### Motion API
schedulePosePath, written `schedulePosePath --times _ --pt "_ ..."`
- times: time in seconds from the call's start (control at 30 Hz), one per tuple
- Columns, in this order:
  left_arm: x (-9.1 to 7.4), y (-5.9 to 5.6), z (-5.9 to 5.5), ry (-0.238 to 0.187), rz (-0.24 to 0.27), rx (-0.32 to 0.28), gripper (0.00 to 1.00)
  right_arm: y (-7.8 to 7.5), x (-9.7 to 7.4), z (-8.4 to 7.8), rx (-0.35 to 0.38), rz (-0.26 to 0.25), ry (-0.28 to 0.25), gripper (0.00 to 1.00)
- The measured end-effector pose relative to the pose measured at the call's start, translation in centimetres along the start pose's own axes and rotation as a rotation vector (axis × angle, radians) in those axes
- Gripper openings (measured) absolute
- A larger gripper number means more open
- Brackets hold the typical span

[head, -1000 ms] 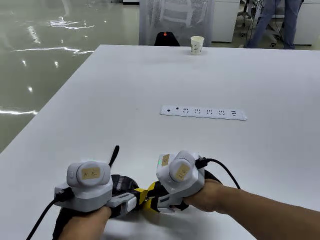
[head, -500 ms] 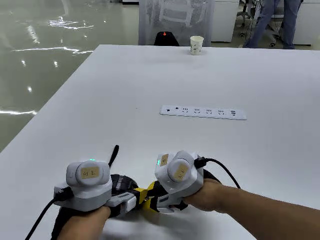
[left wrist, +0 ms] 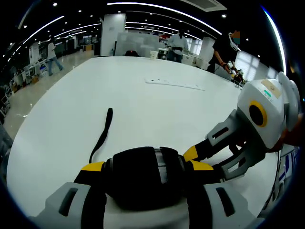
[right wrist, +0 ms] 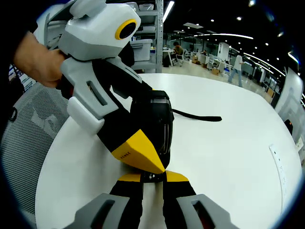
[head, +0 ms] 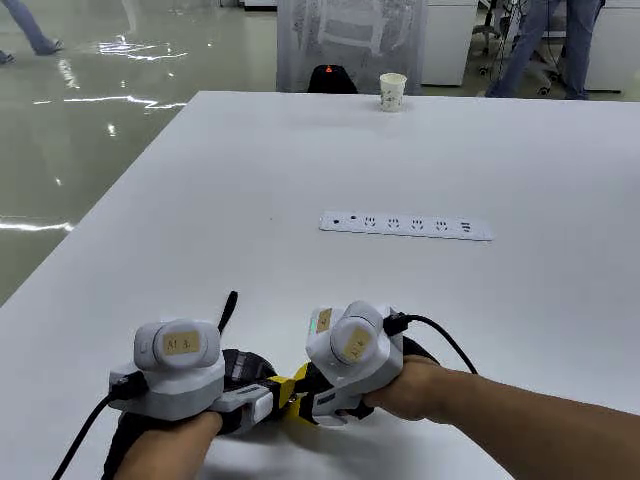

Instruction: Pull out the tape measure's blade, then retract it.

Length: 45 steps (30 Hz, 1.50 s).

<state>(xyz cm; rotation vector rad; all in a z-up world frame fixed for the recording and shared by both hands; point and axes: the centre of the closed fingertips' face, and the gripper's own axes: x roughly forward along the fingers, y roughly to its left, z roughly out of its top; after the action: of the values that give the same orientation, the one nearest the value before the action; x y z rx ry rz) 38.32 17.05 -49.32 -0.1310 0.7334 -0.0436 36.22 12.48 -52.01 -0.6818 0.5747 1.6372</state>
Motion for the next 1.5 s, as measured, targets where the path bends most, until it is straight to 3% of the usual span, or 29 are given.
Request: schedulePosePath --times 0.83,1.03,1.5 --pt "-1.1 -0.1 0.9 -0.021 -0.021 0.011 0.60 -0.4 -0.6 0.1 0.022 -0.046 0.000 0.18" --pt "-1.3 -0.1 1.2 -0.032 -0.025 0.014 0.60 -0.4 -1.3 0.0 0.018 -0.059 0.002 0.19" --pt "-1.8 0.0 0.7 -0.021 -0.025 0.045 0.69 -0.3 -3.4 -0.7 0.062 -0.099 -0.012 0.29"
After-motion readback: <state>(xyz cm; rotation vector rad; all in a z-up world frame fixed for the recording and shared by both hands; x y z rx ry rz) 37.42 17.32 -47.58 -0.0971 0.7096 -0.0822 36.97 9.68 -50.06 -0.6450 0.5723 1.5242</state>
